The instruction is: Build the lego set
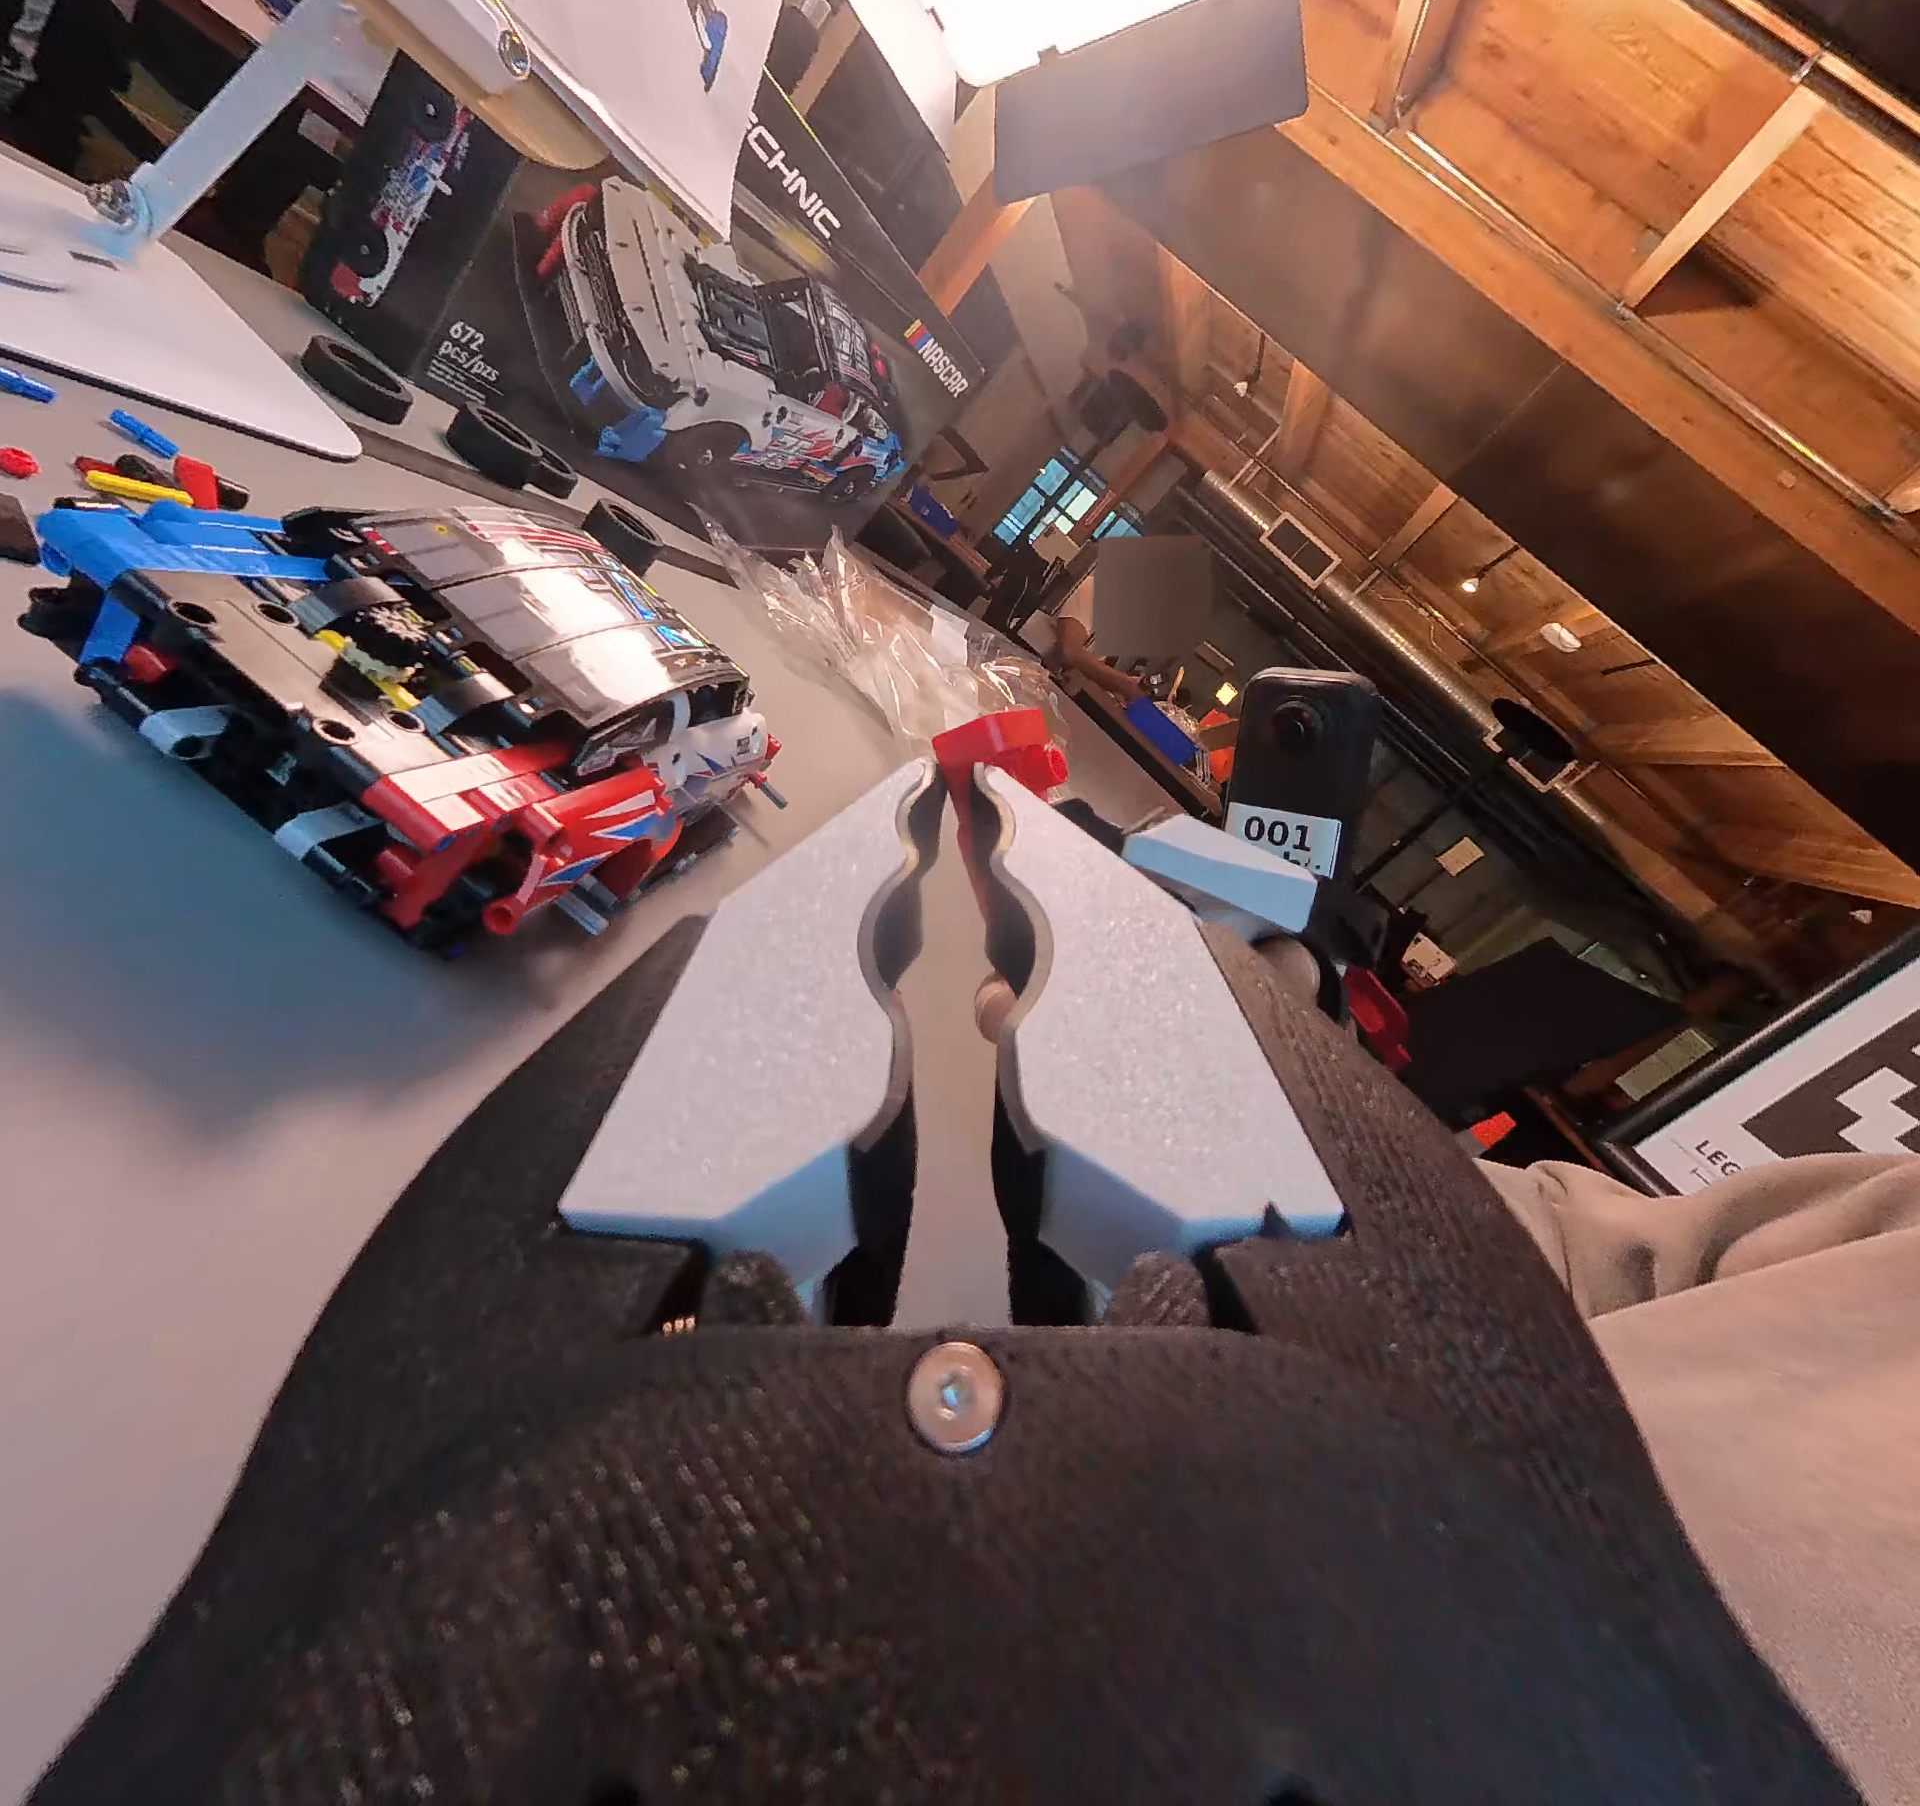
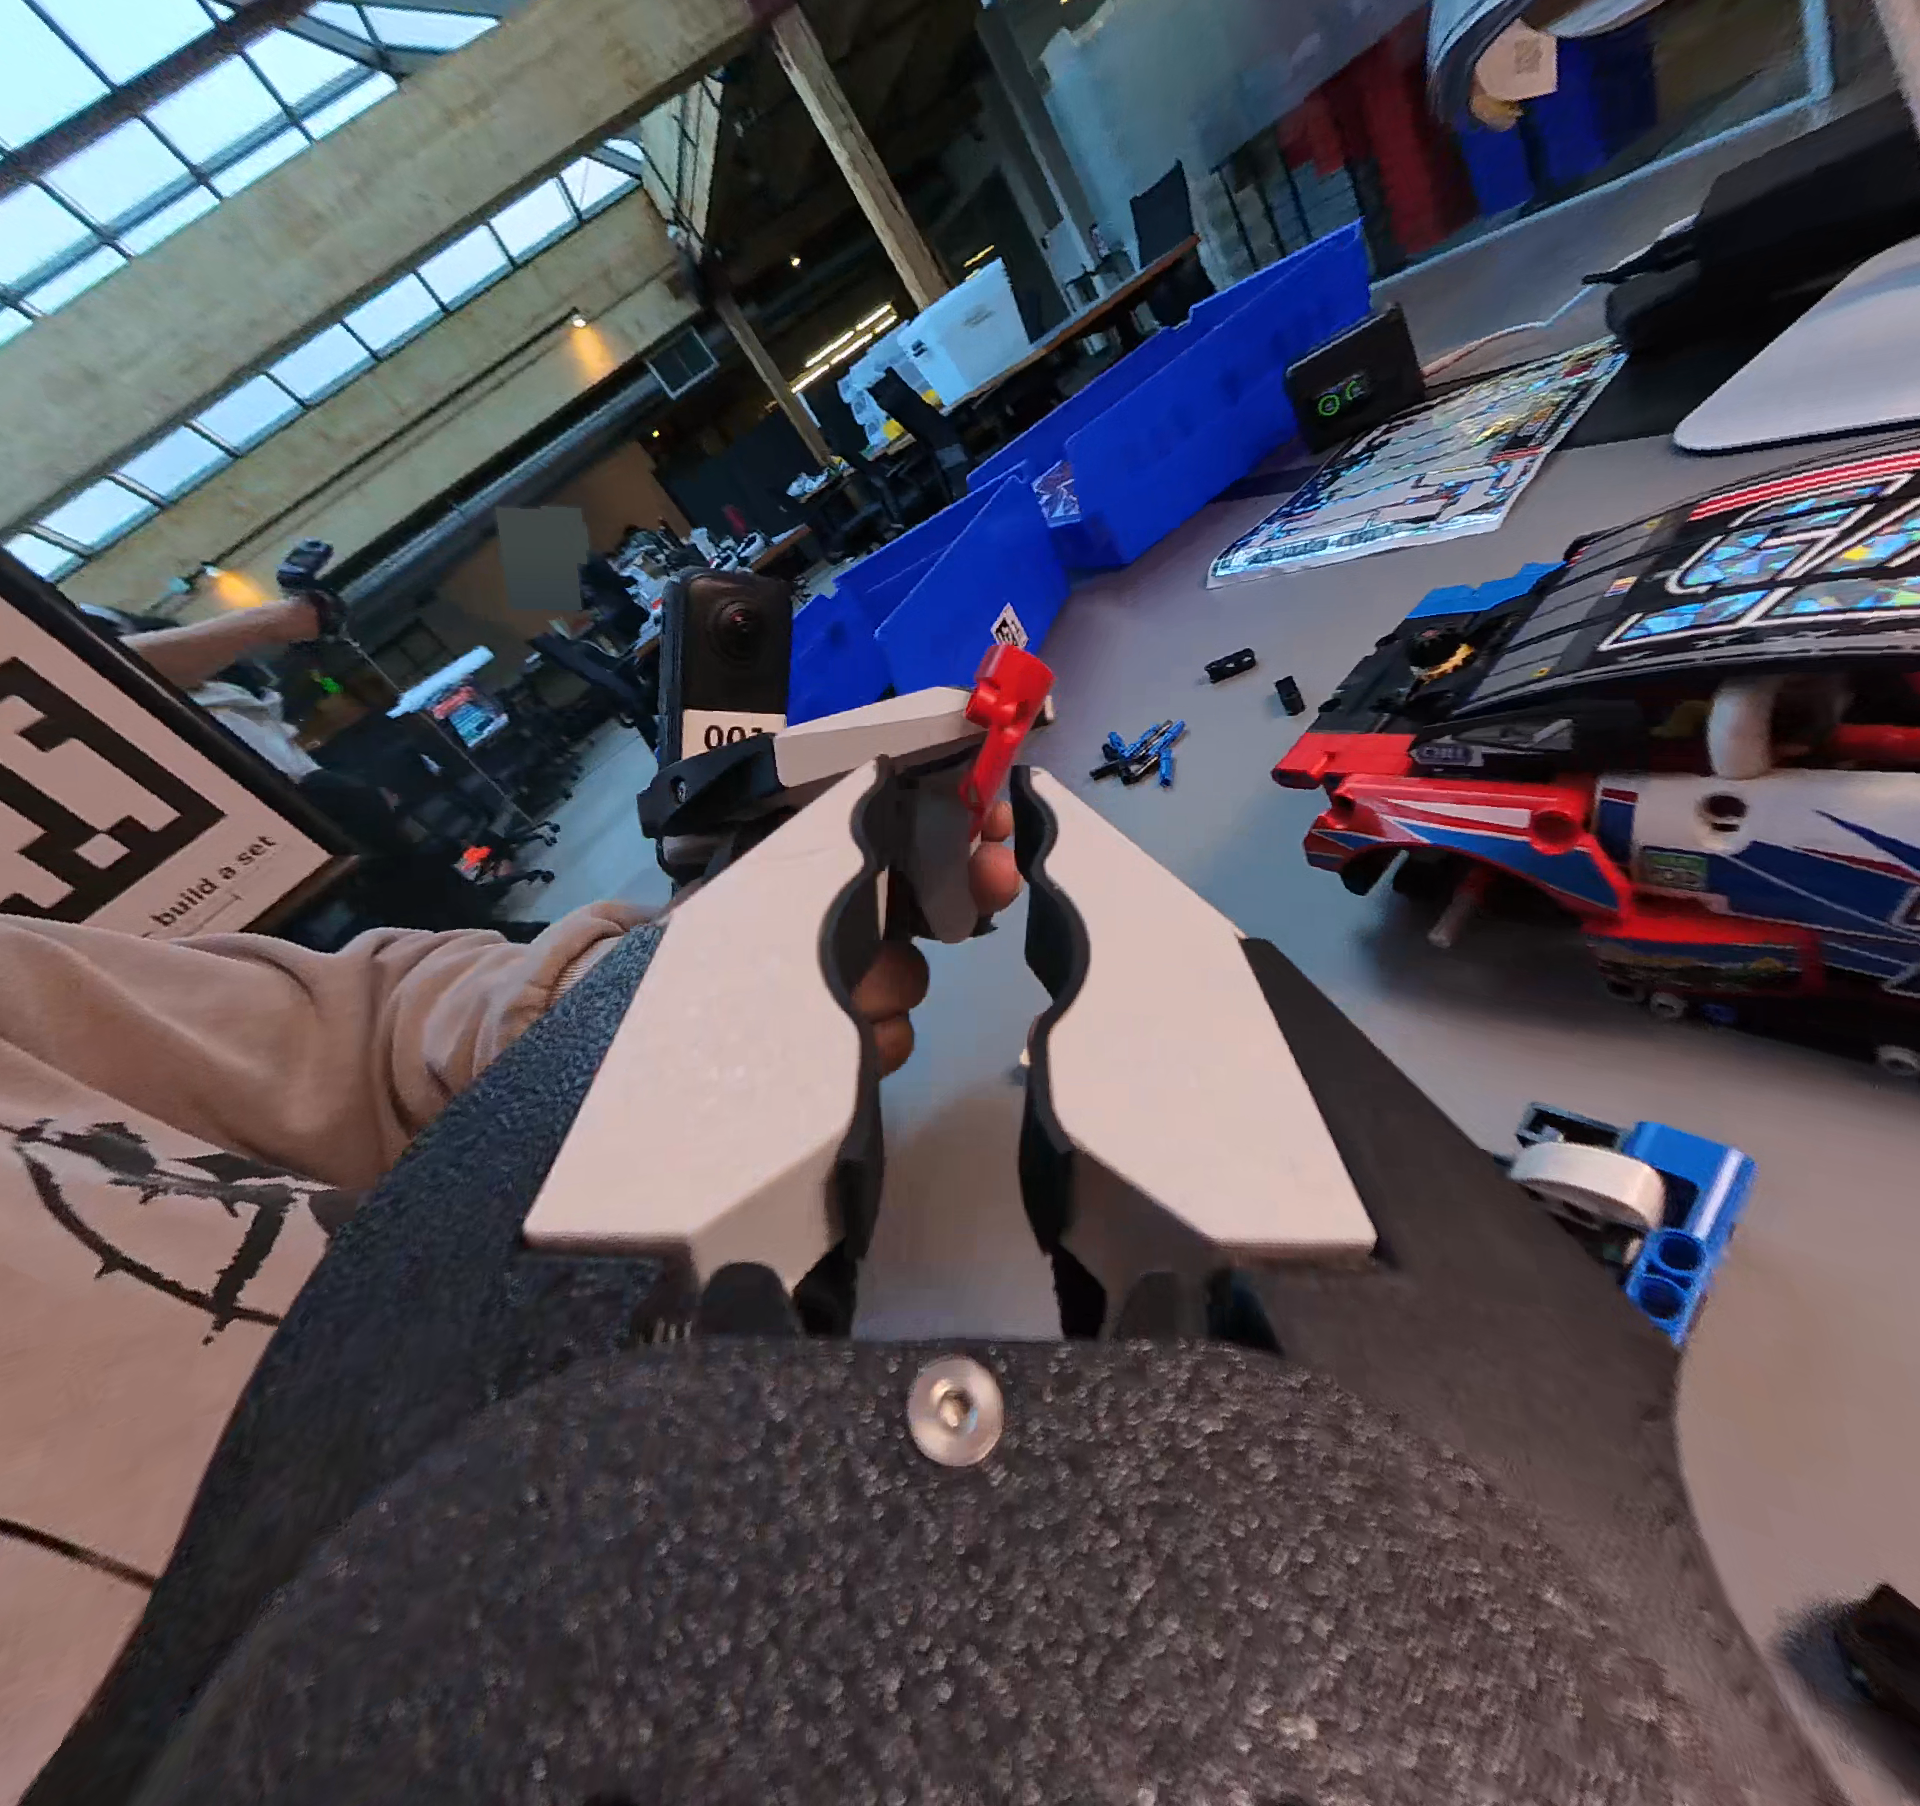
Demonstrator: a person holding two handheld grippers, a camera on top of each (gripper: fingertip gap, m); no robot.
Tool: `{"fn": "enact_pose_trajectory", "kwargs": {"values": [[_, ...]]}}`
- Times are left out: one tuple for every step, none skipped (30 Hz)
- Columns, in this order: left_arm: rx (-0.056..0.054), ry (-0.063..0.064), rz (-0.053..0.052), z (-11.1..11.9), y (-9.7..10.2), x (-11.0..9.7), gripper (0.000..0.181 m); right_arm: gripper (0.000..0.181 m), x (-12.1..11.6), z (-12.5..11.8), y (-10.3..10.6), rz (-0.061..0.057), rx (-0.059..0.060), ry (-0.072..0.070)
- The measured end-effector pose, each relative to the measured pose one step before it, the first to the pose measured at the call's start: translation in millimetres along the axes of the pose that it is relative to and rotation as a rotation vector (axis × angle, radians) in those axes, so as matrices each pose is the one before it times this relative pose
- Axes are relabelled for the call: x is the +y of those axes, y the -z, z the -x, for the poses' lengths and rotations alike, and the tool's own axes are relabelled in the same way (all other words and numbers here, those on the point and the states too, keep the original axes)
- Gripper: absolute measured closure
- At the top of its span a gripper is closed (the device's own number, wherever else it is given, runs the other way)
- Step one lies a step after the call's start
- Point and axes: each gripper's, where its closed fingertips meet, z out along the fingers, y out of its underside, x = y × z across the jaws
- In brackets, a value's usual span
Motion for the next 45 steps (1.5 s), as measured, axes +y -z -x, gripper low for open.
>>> {"fn": "enact_pose_trajectory", "kwargs": {"values": [[0.0024,0.0055,0.0006,-0.07,-0.32,0.52,0.179,0.159,3.45,-1.26,-2.03,0.0179,0.0036,-0.0112],[0.0065,0.0043,0.0032,-0.98,-0.70,1.12,0.180,0.159,4.13,-3.85,-2.38,0.0190,0.0228,0.0004],[0.0084,-0.0020,0.0087,-1.80,-1.01,2.15,0.180,0.164,2.99,-2.88,-2.04,0.0108,0.0187,0.0107],[0.0008,-0.0070,0.0085,-0.91,-0.97,2.02,0.180,0.174,1.45,0.67,-1.22,0.0030,-0.0003,0.0149],[-0.0045,-0.0108,0.0038,-0.09,0.01,0.42,0.180,0.175,0.60,0.65,-0.21,0.0082,-0.0015,0.0115],[0.0033,-0.0107,0.0136,-0.46,0.33,0.27,0.181,0.176,0.97,-0.19,1.05,0.0283,-0.0048,0.0199],[0.0038,-0.0113,0.0243,-0.02,0.35,1.23,0.181,0.176,0.90,-2.39,2.70,0.0444,0.0016,0.0277],[0.0122,-0.0148,0.0243,-0.72,-0.01,0.97,0.181,0.176,0.20,-3.13,4.38,0.0474,0.0058,0.0352],[0.0231,-0.0085,0.0294,-1.32,0.64,0.82,0.177,0.176,1.71,-2.88,5.73,0.0626,0.0034,0.0452],[0.0192,-0.0015,0.0407,-0.41,1.60,1.30,0.167,0.176,5.45,-2.21,6.38,0.0853,0.0002,0.0498],[0.0213,-0.0163,0.0450,-1.47,1.87,2.21,0.154,0.176,9.62,-0.76,5.87,0.1044,-0.0084,0.0443],[0.0167,-0.0431,0.0635,-2.08,1.36,5.70,0.146,0.176,12.12,0.71,4.62,0.1127,-0.0161,0.0320],[0.0022,-0.0662,0.0825,-1.04,0.25,9.87,0.140,0.176,12.99,0.89,2.80,0.1097,-0.0125,0.0265],[-0.0034,-0.0832,0.0870,-1.83,-1.20,12.18,0.138,0.176,12.33,2.09,0.54,0.0988,-0.0140,0.0296],[-0.0054,-0.0856,0.0832,-2.82,-3.05,12.61,0.137,0.176,11.11,2.76,-1.37,0.0904,-0.0134,0.0324],[-0.0031,-0.0744,0.0743,-4.15,-4.55,11.45,0.137,0.176,8.19,2.61,-2.76,0.0735,-0.0058,0.0367],[0.0083,-0.0567,0.0578,-6.25,-5.30,9.02,0.137,0.176,6.02,3.50,-3.45,0.0629,-0.0093,0.0355],[0.0141,-0.0369,0.0416,-6.64,-5.20,6.81,0.138,0.176,3.16,3.94,-3.58,0.0479,-0.0132,0.0302],[0.0096,-0.0233,0.0347,-5.02,-4.78,6.02,0.140,0.176,0.35,3.98,-3.13,0.0311,-0.0160,0.0271],[0.0002,-0.0187,0.0303,-2.59,-3.83,5.53,0.143,0.176,-0.55,3.37,-2.58,0.0248,-0.0151,0.0232],[-0.0031,-0.0181,0.0226,-1.64,-2.47,4.34,0.149,0.176,-1.34,2.15,-2.08,0.0180,-0.0099,0.0231],[0.0036,-0.0171,0.0135,-2.18,-1.29,2.86,0.160,0.176,-2.01,0.70,-1.22,0.0099,-0.0038,0.0207],[-0.0007,-0.0151,0.0081,-1.01,-0.23,1.86,0.166,0.177,-1.85,0.69,-0.28,0.0061,-0.0056,0.0183],[-0.0126,-0.0116,0.0051,1.61,0.50,1.13,0.166,0.177,-2.27,-1.82,0.61,-0.0043,0.0082,0.0150],[-0.0130,-0.0022,-0.0050,2.24,1.40,-0.62,0.167,0.177,-2.97,-2.01,1.34,-0.0154,0.0064,0.0072],[-0.0087,0.0094,-0.0163,2.29,2.02,-2.44,0.167,0.177,-3.32,-1.81,2.17,-0.0247,0.0025,-0.0017],[-0.0111,0.0205,-0.0283,3.44,2.82,-4.27,0.167,0.177,-4.96,-3.33,3.57,-0.0408,0.0115,-0.0011],[-0.0088,0.0313,-0.0394,4.10,3.39,-5.66,0.167,0.177,-7.78,-3.97,5.10,-0.0652,0.0149,-0.0004],[0.0012,0.0458,-0.0536,3.58,4.03,-7.65,0.167,0.177,-10.05,-3.62,6.25,-0.0838,0.0119,-0.0071],[0.0123,0.0627,-0.0704,2.67,4.48,-10.17,0.167,0.177,-11.56,-3.52,6.28,-0.0954,0.0110,-0.0178],[0.0208,0.0727,-0.0765,1.84,4.66,-11.43,0.167,0.177,-11.64,-3.21,5.31,-0.0993,0.0089,-0.0242],[0.0227,0.0718,-0.0733,1.53,4.04,-11.13,0.167,0.176,-10.21,-3.03,3.85,-0.0934,0.0103,-0.0275],[0.0197,0.0645,-0.0617,1.11,3.09,-9.20,0.167,0.176,-7.67,-2.82,2.41,-0.0791,0.0117,-0.0258],[0.0122,0.0558,-0.0486,1.57,2.14,-6.93,0.167,0.175,-5.08,-2.50,1.09,-0.0646,0.0128,-0.0203],[0.0049,0.0470,-0.0398,1.66,1.40,-4.97,0.167,0.175,-3.35,-2.53,0.10,-0.0537,0.0166,-0.0130],[0.0033,0.0397,-0.0319,1.37,0.71,-3.33,0.167,0.174,-1.98,-2.22,-0.45,-0.0439,0.0166,-0.0070],[0.0053,0.0352,-0.0254,0.91,0.27,-2.10,0.167,0.174,-1.86,-1.24,-0.72,-0.0403,0.0115,-0.0047],[0.0050,0.0333,-0.0225,0.77,0.11,-1.58,0.167,0.174,-1.91,-1.41,-0.52,-0.0386,0.0101,-0.0060],[0.0036,0.0291,-0.0207,0.91,0.01,-1.65,0.167,0.174,-1.33,-1.43,-0.55,-0.0313,0.0075,-0.0095],[0.0041,0.0192,-0.0133,0.73,-0.14,-0.84,0.168,0.174,-1.00,-1.12,-0.17,-0.0253,0.0023,-0.0124],[0.0047,0.0075,-0.0020,0.39,-0.30,0.35,0.168,0.174,-0.30,-0.37,0.21,-0.0176,-0.0039,-0.0151],[0.0014,-0.0009,0.0029,0.51,-0.54,0.79,0.168,0.174,0.74,-0.41,0.61,-0.0054,-0.0048,-0.0154],[-0.0017,-0.0059,0.0056,0.42,-0.41,1.15,0.168,0.175,1.09,-0.34,0.59,-0.0023,-0.0046,-0.0130],[-0.0024,-0.0077,0.0076,0.30,-0.68,1.53,0.168,0.175,0.76,-0.30,0.84,-0.0026,-0.0034,-0.0098],[-0.0013,-0.0089,0.0085,-0.05,-0.66,1.76,0.167,0.175,0.37,0.20,0.73,-0.0061,-0.0046,-0.0100]]}}
